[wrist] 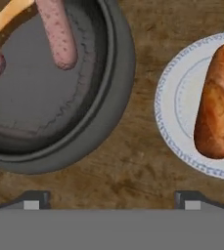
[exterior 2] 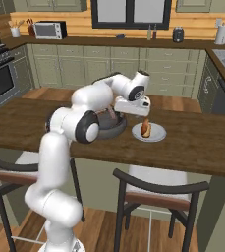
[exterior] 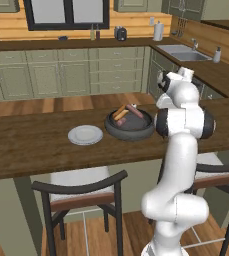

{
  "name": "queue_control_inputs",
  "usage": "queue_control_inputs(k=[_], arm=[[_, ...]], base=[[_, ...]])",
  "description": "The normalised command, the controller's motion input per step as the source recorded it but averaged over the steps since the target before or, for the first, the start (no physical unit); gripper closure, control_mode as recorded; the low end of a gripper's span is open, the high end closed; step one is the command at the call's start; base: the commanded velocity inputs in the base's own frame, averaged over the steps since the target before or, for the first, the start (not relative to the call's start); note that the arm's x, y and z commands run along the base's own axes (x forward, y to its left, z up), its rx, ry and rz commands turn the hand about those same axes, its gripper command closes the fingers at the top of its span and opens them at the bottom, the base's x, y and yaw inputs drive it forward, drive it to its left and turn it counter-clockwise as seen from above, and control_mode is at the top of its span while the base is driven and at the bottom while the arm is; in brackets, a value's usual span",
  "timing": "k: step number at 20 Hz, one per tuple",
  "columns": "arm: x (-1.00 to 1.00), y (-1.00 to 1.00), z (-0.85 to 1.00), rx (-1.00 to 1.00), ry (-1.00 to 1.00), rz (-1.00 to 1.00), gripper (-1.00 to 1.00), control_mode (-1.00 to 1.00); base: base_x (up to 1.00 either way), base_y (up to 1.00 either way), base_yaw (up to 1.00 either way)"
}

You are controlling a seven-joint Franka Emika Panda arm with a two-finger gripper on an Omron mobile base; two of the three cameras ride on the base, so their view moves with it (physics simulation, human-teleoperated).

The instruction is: Place one bun and one sausage from the bowl on each plate.

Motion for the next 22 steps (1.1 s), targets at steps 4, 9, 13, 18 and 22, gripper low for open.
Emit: queue_control_inputs(k=[4,9,13,18,22], arm=[[0.38,0.68,0.14,-0.03,-0.37,0.04,-1.0,-1.0],[0.72,0.59,0.25,0.0,-0.11,0.16,-1.0,-1.0],[0.68,0.25,0.39,0.0,-0.01,0.14,-1.0,-1.0],[0.64,0.0,0.02,0.0,0.02,0.01,-1.0,-1.0],[0.45,0.0,-0.56,-0.03,0.0,0.0,-1.0,-1.0]], base=[[0.0,0.0,0.0],[0.0,0.0,0.0],[0.0,0.0,0.0],[0.0,0.0,0.0],[0.0,0.0,0.0]])
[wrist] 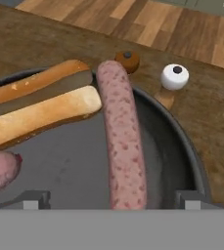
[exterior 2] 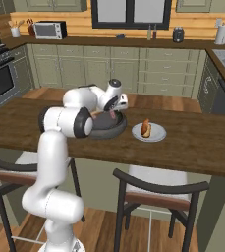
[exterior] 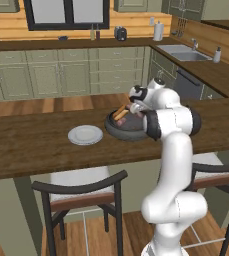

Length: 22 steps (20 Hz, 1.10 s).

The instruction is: Place one bun and one sausage from the bowl on each plate.

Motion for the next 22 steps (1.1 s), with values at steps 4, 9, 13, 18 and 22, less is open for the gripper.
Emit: queue_control_inputs(k=[4,9,13,18,22], arm=[[0.54,-0.04,-0.47,0.0,0.0,0.0,-1.0,-1.0],[0.36,-0.06,-0.15,0.0,0.0,0.0,-1.0,-1.0],[0.0,0.0,0.0,0.0,0.0,0.0,-1.0,-1.0],[0.0,0.0,0.0,0.0,0.0,0.0,-1.0,-1.0],[0.0,0.0,0.0,0.0,0.0,0.0,-1.0,-1.0]], base=[[0.0,0.0,0.0],[0.0,0.0,0.0],[0.0,0.0,0.0],[0.0,0.0,0.0],[0.0,0.0,0.0]])
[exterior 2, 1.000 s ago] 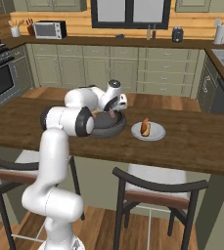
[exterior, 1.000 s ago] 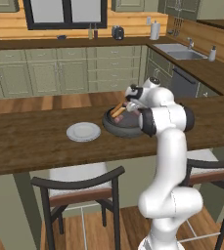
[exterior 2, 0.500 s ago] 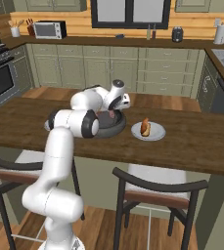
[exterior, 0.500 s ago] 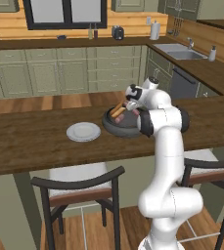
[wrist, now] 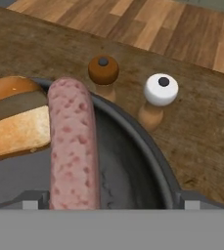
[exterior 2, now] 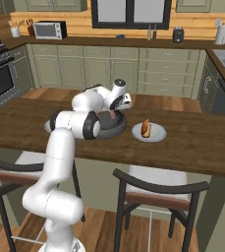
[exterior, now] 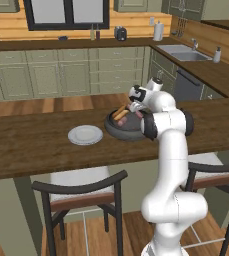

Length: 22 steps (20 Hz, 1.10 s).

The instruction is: Place one bun and one sausage from the bowl on each plate.

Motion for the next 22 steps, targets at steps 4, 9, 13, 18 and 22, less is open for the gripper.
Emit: queue_control_inputs(k=[4,9,13,18,22], arm=[[0.0,0.0,0.0,0.0,0.0,0.0,-1.0,-1.0],[0.0,0.01,-0.09,0.0,0.07,0.0,-1.0,-1.0],[-0.01,0.05,-0.22,0.0,0.12,0.0,-1.0,-1.0],[-0.07,0.01,-0.01,0.0,0.01,0.0,-1.0,-1.0],[-0.29,0.07,-0.01,0.0,0.0,0.0,-1.0,-1.0]], base=[[0.0,0.0,0.0],[0.0,0.0,0.0],[0.0,0.0,0.0],[0.0,0.0,0.0],[0.0,0.0,0.0]])
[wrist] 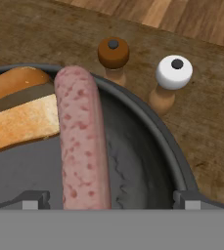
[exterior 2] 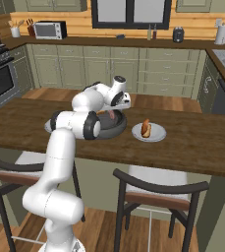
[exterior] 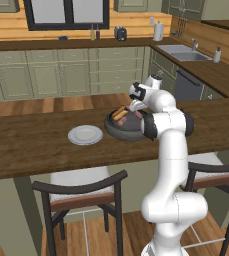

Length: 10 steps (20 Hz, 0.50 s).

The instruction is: Place one bun and one sausage from the bowl on each plate.

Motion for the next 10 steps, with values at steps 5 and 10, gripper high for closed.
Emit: queue_control_inputs(k=[5,10], arm=[[-0.29,0.16,0.0,-0.01,0.0,0.0,-1.0,-1.0],[-0.34,0.09,0.0,-0.02,-0.01,0.0,-1.0,-1.0]], base=[[0.0,0.0,0.0],[0.0,0.0,0.0]])
